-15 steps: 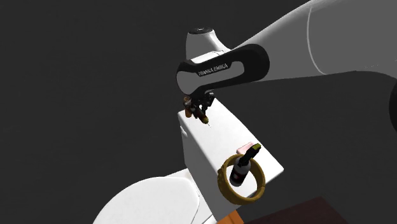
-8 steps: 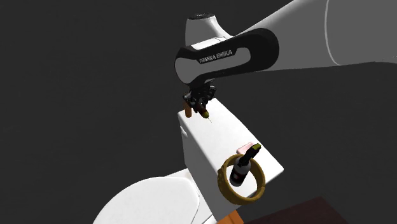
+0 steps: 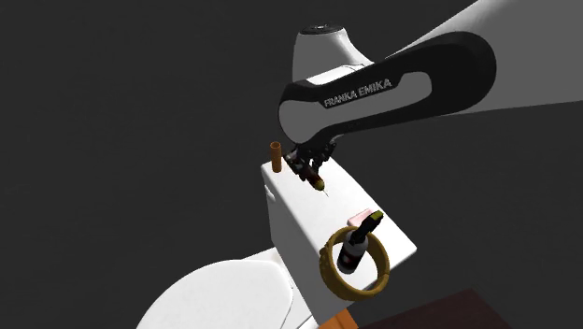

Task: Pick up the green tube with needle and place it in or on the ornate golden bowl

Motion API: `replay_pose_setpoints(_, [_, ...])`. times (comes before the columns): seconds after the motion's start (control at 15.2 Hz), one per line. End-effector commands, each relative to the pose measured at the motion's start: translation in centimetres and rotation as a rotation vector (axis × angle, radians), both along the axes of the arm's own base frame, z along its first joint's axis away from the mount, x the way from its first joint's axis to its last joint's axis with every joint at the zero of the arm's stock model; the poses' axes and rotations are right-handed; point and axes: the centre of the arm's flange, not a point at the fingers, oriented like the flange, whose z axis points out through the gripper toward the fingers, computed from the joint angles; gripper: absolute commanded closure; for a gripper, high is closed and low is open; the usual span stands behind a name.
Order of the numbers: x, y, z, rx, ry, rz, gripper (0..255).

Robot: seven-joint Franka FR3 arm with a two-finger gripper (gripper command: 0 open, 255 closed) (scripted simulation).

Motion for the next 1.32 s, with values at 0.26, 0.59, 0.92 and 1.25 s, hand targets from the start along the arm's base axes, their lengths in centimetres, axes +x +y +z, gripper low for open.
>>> replay_pose_setpoints(0.26, [-7.8, -2.3, 0.0, -0.001, 0.000, 0.000, 255])
replay_pose_setpoints(0.59, [-14.2, -4.1, 0.1, -0.001, 0.000, 0.000, 255])
replay_pose_setpoints(0.92, [-19.0, -5.5, -0.3, -0.001, 0.000, 0.000, 255])
replay_pose_setpoints(1.25, [-19.0, -5.5, -3.0, -0.001, 0.000, 0.000, 255])
